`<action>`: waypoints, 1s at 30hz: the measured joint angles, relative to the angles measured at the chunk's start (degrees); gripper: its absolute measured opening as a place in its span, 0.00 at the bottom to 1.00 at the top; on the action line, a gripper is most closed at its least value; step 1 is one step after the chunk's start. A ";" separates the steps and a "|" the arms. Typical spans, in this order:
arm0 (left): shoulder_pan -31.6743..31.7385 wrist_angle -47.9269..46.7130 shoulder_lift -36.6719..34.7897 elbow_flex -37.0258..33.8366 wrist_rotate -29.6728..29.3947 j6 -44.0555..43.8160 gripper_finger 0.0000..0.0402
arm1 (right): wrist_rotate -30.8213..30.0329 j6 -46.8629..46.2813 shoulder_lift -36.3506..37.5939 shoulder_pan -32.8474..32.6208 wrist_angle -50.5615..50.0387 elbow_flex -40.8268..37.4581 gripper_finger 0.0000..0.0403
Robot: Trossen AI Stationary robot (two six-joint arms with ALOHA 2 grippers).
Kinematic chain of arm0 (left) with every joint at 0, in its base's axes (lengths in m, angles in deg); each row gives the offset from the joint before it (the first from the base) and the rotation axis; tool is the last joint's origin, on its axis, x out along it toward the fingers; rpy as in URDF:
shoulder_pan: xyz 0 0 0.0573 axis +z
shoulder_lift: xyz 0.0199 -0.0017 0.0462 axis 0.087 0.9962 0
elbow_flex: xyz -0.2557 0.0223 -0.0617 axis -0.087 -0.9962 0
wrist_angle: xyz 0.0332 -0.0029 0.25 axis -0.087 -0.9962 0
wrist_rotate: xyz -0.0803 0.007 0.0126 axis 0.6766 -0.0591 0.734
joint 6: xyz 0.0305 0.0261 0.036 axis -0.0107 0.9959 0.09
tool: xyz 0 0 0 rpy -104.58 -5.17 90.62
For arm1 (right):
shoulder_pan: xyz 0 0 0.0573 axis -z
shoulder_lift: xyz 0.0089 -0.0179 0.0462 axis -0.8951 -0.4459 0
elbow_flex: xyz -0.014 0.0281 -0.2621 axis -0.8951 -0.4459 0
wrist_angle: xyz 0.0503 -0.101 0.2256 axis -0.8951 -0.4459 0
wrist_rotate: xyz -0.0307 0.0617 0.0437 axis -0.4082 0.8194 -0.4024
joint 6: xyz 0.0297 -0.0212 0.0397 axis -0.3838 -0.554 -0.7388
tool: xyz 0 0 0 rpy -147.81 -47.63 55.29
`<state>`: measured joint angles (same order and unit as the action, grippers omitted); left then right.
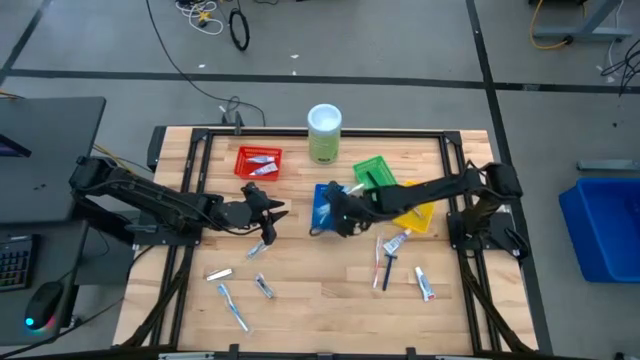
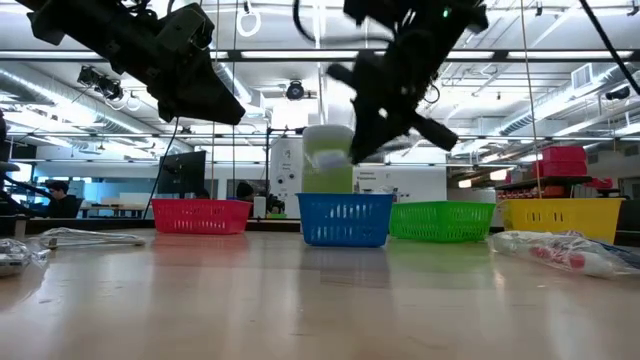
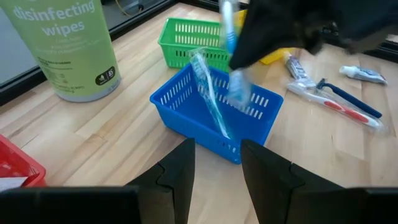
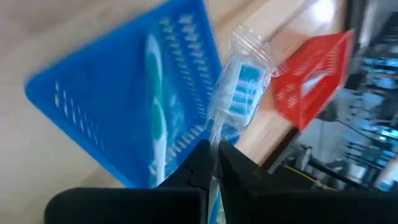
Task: Pick & Place Travel size toiletries
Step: Put the blue toothbrush into the blue bin
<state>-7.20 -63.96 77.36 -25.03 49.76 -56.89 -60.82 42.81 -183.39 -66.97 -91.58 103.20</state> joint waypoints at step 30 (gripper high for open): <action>0.02 -1.64 0.00 -0.02 0.24 0.86 0.34 | 2.52 6.46 -7.55 0.49 3.89 -0.68 0.22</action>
<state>-7.17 -65.60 77.36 -25.05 50.00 -56.03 -58.30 49.27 -190.93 -66.47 -87.70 102.52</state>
